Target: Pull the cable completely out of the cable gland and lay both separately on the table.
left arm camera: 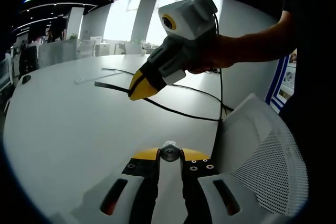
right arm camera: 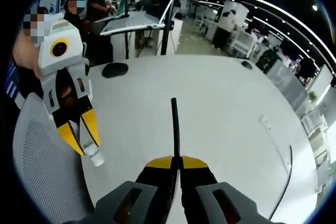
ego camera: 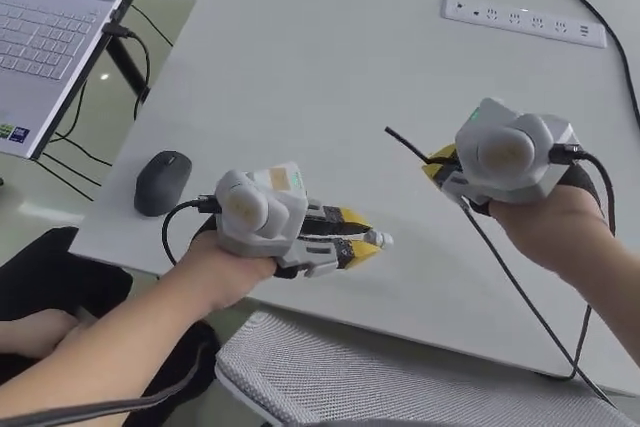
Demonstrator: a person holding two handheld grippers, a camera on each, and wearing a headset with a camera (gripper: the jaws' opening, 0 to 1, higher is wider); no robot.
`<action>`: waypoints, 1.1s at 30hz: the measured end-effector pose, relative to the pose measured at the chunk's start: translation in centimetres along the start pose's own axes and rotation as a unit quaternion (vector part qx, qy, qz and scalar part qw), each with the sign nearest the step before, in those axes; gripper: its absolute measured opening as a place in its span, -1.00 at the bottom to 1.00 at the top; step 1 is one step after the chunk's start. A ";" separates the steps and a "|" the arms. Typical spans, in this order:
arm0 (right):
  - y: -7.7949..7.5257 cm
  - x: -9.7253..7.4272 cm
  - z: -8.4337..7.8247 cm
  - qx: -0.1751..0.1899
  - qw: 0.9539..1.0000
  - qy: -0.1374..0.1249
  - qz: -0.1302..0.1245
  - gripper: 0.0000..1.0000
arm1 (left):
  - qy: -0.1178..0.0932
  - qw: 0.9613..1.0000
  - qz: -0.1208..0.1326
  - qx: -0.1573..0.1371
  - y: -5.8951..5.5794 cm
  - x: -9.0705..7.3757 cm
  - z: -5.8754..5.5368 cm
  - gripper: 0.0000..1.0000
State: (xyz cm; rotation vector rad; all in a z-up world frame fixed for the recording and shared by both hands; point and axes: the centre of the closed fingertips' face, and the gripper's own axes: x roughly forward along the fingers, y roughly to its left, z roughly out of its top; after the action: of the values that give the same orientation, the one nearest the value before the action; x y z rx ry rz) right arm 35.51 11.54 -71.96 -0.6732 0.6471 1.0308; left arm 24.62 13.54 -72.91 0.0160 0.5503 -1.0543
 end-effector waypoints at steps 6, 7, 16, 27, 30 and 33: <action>1.6 2.2 2.4 -0.039 0.999 -0.007 0.021 -1.00 | 0.005 1.000 0.003 -0.009 0.7 -1.1 -1.6 -0.69; 1.8 2.6 2.7 -0.042 0.999 -0.006 0.023 -1.00 | 0.006 1.000 0.004 -0.011 0.9 -1.4 -2.0 -0.69; 5.1 6.8 5.2 -0.076 0.995 -0.007 0.063 -1.00 | 0.006 0.999 0.022 -0.030 2.8 -3.5 -3.8 -0.69; 8.7 11.0 3.7 -0.077 0.990 0.022 0.115 -1.00 | 0.014 0.998 0.038 -0.055 4.4 -3.4 -6.6 -0.69; 9.0 11.8 3.1 -0.079 0.989 0.027 0.120 -1.00 | 0.014 0.997 0.041 -0.065 4.6 -3.3 -6.7 -0.69; 9.3 12.3 3.0 -0.067 0.989 0.038 0.128 -1.00 | 0.025 0.997 0.039 -0.062 4.7 -3.1 -7.5 -0.69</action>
State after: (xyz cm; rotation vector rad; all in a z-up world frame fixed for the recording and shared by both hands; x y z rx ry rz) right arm 32.05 23.84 -81.18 -0.7630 0.7482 1.3012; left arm 24.20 20.48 -79.18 -0.0437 0.6552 -0.9436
